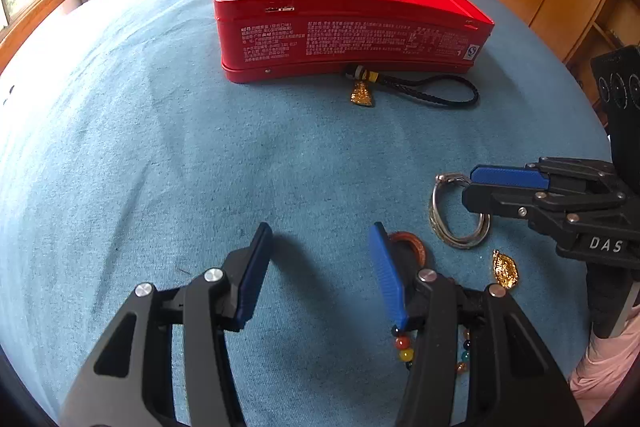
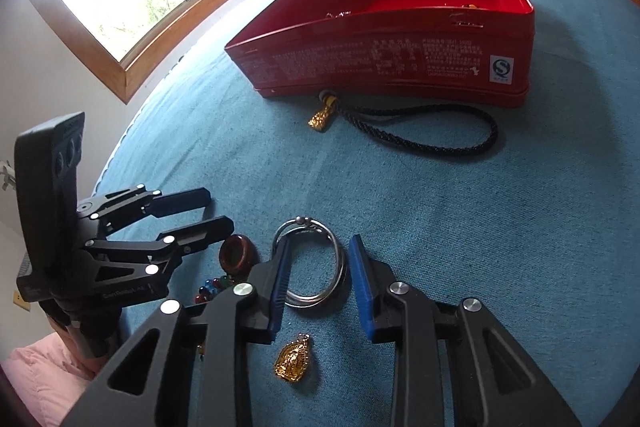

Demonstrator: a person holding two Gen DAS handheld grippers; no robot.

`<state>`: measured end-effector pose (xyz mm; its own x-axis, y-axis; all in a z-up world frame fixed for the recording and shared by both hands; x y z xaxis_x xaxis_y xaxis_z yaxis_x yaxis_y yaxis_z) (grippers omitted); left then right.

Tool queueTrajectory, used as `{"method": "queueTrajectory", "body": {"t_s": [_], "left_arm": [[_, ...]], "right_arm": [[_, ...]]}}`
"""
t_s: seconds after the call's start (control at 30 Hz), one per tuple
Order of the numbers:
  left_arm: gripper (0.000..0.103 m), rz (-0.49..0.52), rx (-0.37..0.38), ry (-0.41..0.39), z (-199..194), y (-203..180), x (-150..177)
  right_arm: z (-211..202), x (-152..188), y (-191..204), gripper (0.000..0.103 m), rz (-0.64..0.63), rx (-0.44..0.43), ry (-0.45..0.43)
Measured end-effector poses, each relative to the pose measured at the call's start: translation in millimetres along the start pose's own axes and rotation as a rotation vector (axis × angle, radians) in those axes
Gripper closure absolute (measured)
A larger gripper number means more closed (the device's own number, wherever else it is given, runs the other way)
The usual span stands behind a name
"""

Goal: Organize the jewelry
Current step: 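Grasp the small silver key ring with the right tool, then grasp the small red ring with the left tool while the right tool holds the key ring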

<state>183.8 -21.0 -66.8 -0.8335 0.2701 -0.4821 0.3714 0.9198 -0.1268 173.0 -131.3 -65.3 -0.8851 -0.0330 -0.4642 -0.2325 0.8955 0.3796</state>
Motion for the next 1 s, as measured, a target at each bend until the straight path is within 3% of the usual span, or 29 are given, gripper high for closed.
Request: {"method": "queueTrajectory", "body": {"t_s": [0.17, 0.37, 0.6, 1.0], "left_arm": [[0.053, 0.004, -0.014, -0.008, 2.0, 1.3, -2.5], [0.053, -0.006, -0.034, -0.02, 2.9, 6.3, -4.9], [0.053, -0.023, -0.026, -0.032, 1.7, 8.8, -6.2], [0.053, -0.014, 0.023, -0.024, -2.6, 7.0, -1.2]], "right_arm": [[1.7, 0.6, -3.2, 0.098, -0.019, 0.046, -0.009], [-4.9, -0.6, -7.8, 0.099, -0.014, 0.064, -0.032], [-31.7, -3.8, -14.1, 0.101, 0.002, 0.017, -0.098], [-47.2, -6.7, -43.2, 0.101, 0.092, 0.046, -0.143]]}}
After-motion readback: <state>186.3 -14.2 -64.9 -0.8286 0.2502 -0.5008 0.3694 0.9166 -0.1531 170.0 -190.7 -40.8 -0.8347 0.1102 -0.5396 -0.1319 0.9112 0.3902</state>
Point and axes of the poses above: each gripper's, at about its wrist camera, not at the fingertips, and z roughly the way its jaws point, y to its left, x to its underside, the point moved 4 cm from there along z, roughly the way its jaws point, and after that the axes turned 2 degrees about x, right-handed, at the moved point
